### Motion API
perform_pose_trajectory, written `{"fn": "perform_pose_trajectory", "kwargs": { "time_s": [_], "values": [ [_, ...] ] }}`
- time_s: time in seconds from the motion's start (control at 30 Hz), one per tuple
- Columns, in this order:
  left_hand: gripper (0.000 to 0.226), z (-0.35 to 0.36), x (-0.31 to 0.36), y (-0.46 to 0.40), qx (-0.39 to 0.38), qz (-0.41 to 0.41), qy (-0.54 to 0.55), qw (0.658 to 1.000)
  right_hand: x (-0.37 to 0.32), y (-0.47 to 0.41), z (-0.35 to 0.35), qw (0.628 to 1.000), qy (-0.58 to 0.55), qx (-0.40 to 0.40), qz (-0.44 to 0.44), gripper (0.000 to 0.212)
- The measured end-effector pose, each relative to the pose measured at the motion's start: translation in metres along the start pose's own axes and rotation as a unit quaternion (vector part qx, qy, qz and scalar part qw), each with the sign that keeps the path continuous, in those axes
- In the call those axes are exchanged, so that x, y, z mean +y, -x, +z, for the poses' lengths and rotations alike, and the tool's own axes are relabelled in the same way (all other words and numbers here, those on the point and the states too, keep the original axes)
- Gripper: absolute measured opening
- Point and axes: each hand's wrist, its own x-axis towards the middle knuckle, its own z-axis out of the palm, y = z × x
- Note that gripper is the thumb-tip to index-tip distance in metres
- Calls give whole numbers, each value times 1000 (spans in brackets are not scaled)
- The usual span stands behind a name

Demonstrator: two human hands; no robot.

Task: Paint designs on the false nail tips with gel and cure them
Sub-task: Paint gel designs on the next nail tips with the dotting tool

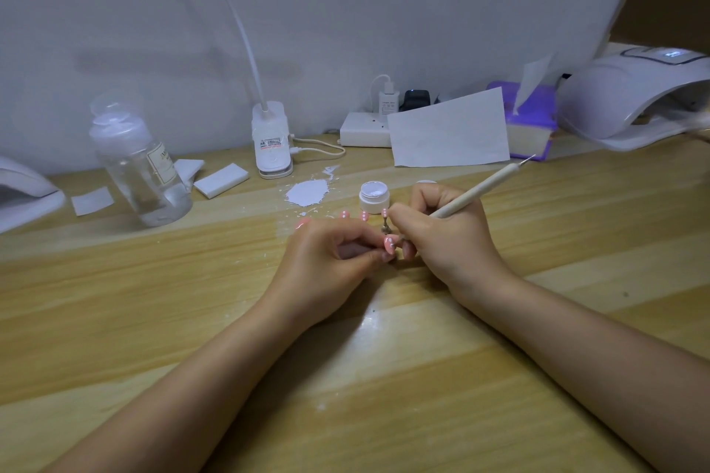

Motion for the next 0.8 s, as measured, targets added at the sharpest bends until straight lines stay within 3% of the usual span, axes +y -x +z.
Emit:
{"fn": "perform_pose_trajectory", "kwargs": {
  "time_s": [0.8],
  "values": [
    [22,0,1,0,2,15,-8,1000,1,0,0,1000,-6,6,5,43]
  ]
}}
